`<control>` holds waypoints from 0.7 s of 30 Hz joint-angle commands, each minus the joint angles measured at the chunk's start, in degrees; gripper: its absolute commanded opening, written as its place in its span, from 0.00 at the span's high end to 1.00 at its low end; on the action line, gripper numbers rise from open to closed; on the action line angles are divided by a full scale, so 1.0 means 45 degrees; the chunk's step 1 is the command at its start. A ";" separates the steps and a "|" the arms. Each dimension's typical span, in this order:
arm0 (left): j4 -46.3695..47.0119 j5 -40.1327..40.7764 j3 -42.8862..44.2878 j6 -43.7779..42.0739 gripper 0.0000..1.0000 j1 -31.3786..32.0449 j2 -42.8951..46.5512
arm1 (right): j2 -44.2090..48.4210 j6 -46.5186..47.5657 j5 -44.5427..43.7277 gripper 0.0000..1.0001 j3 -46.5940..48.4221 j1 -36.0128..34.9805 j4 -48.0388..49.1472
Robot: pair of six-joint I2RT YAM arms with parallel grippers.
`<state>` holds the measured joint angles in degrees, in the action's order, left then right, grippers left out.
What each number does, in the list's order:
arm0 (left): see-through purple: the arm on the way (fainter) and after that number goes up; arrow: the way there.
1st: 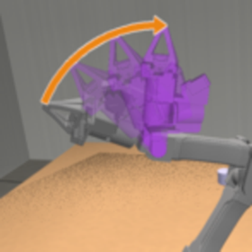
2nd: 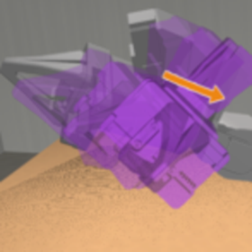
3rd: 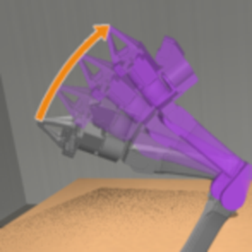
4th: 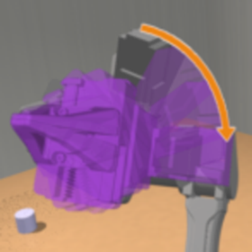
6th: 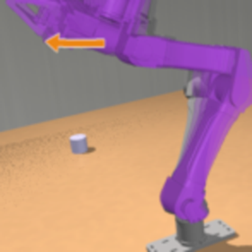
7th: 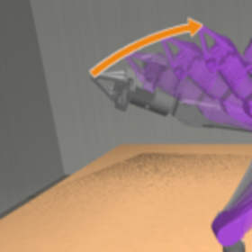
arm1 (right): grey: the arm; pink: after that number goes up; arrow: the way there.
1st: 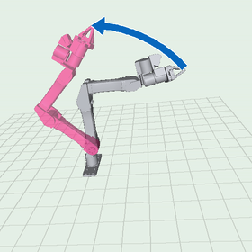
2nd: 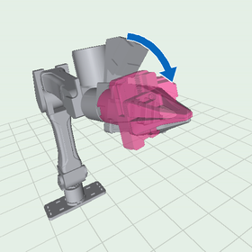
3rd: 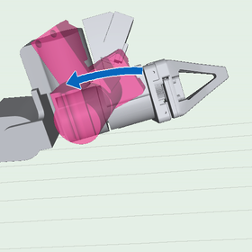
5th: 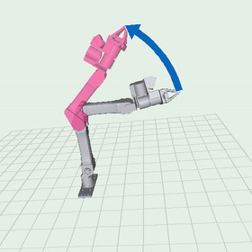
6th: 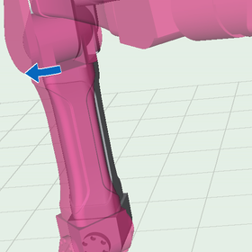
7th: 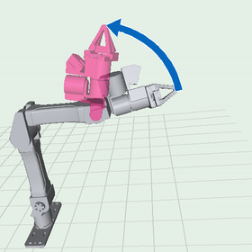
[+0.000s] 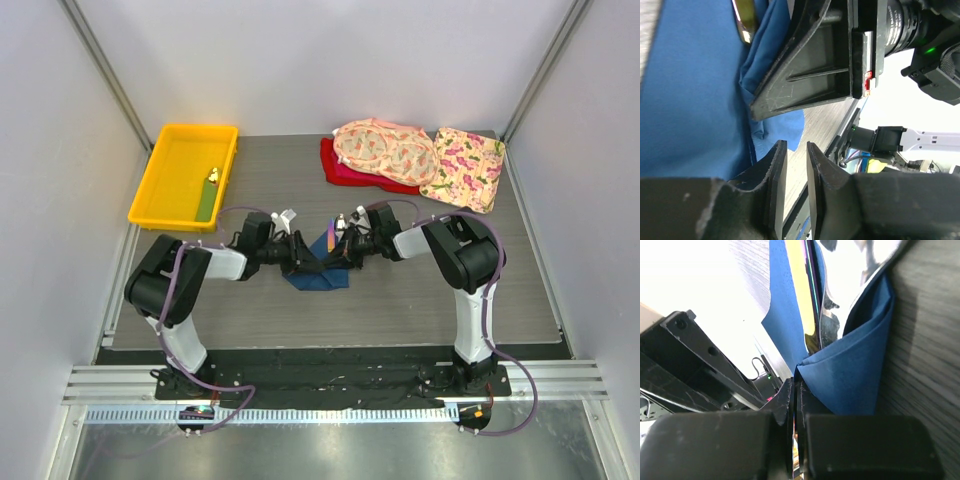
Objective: Place the utensils on the paper napkin and roll it up
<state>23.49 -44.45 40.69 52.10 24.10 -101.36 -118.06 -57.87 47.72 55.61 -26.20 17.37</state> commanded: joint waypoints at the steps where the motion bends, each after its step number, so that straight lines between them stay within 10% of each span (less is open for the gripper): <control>1: 0.0680 0.0306 0.0274 0.0005 0.75 0.0348 -0.0209 | -0.0112 -0.0207 -0.0039 0.99 0.0297 -0.0077 0.0379; 13: -0.0315 0.1165 0.0626 -0.0463 0.82 0.0426 -0.1010 | 0.0044 -0.0266 0.0000 0.99 0.0220 -0.0116 0.0438; 21: -0.1350 0.1420 0.0665 -0.0678 0.92 0.0173 -0.1206 | 0.1058 0.0026 0.0137 0.73 0.0570 -0.0097 0.0088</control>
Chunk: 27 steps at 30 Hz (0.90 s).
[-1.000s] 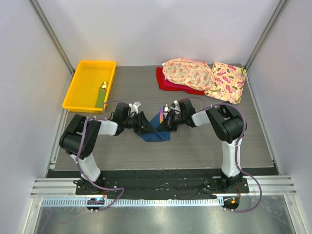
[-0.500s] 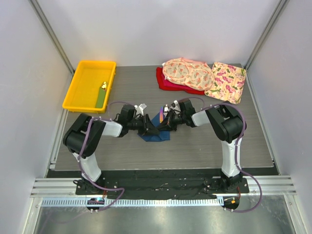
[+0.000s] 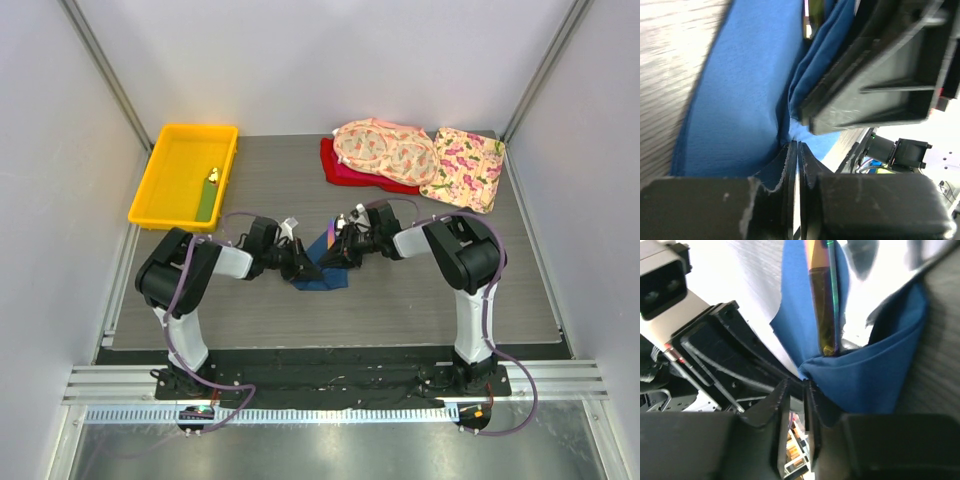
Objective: Place the utensils on the paper napkin and roll it up
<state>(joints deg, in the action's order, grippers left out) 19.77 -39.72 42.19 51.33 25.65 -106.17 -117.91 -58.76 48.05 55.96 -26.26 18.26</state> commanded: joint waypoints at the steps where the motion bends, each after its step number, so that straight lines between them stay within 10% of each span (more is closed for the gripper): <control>1: -0.0584 0.0371 0.0330 -0.0547 0.92 -0.0172 -0.0137 | 0.1181 0.0420 0.0064 0.72 0.0609 -0.0082 -0.0577; 9: -0.0585 0.0351 0.0330 -0.0548 0.95 -0.0172 -0.0196 | 0.2918 0.3053 -0.0560 0.68 0.1684 0.0425 -0.3391; 20: -0.0546 0.0214 0.0428 -0.0508 0.95 -0.0153 -0.0235 | 0.2960 0.6143 -0.3099 0.98 0.2426 0.0153 -0.7046; 27: -0.0565 0.0175 0.0428 -0.0567 0.95 -0.0153 -0.0157 | 0.2316 0.6886 -0.4172 0.99 0.2992 -0.0647 -0.7534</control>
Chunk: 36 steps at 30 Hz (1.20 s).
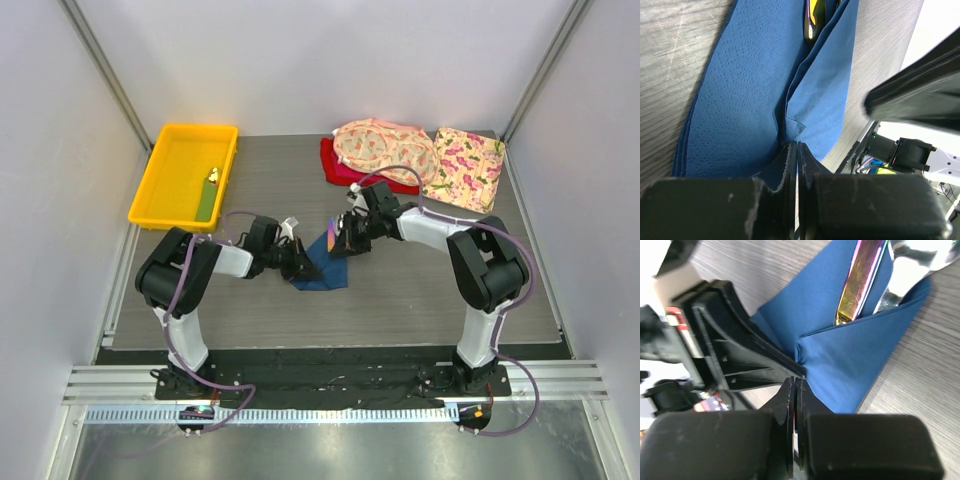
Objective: Place the utensils on the paper napkin and roll it up
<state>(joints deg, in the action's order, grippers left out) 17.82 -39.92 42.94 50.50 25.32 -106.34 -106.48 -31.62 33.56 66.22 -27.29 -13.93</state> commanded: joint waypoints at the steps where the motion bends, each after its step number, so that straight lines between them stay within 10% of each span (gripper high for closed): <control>1: -0.0133 0.0219 0.0263 -0.0402 0.95 -0.0080 -0.0098 | -0.0322 0.0854 -0.0973 0.99 0.0734 -0.0440 -0.0380; 17: 0.0003 0.0102 0.0224 -0.0441 0.94 -0.0099 0.0174 | -0.1866 0.1225 -0.2574 0.99 0.1203 -0.1182 -0.0340; 26: 0.0610 -0.0406 0.0341 -0.0110 0.75 -0.0061 0.2030 | -0.2334 0.0972 -0.2108 0.99 0.0774 -0.1241 -0.0361; 36: 0.1429 0.0199 0.0419 0.0184 0.83 0.0389 0.0782 | -0.2432 0.0327 -0.1190 0.99 0.0598 -0.1006 -0.0068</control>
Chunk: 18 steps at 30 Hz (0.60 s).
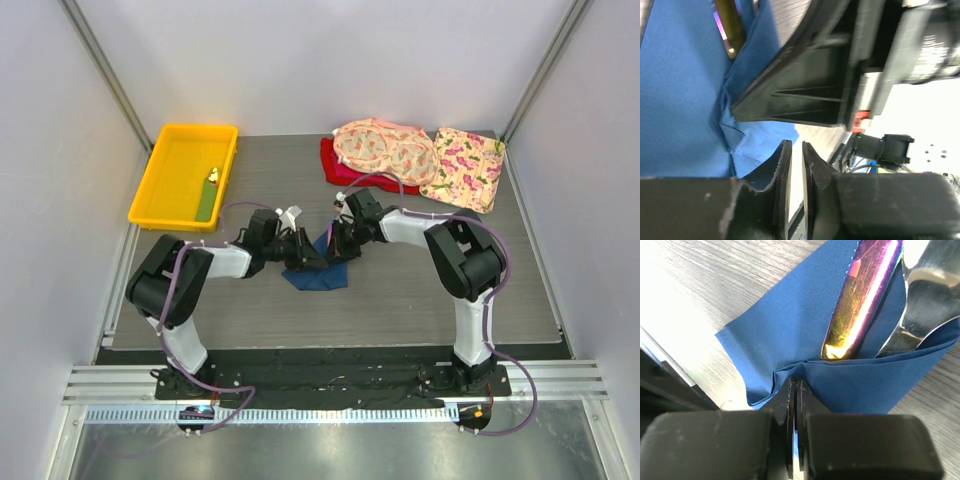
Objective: Place the utensils on the paper napkin and roll it up
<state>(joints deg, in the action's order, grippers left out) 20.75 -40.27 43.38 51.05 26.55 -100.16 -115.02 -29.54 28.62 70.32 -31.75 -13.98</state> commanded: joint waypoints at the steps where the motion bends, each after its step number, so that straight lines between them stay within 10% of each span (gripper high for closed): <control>1: 0.0759 0.0297 0.0419 0.0063 0.83 0.0117 -0.0923 | -0.0553 -0.0193 -0.0033 0.99 -0.0315 0.0023 0.0000; 14: -0.2339 0.1527 0.1102 -0.1810 0.95 -0.0001 -0.2275 | 0.0266 -0.0585 0.0866 0.99 -0.0512 0.0549 0.0879; 18: -0.3573 0.1761 0.1259 -0.2806 0.98 -0.0001 -0.2001 | 0.0833 -0.0175 0.0944 0.83 0.0425 0.0961 0.0821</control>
<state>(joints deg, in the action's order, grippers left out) 14.68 -39.05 48.51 46.00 26.89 -109.27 -115.37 -32.27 33.34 68.62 -29.30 -10.46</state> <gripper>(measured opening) 0.032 0.101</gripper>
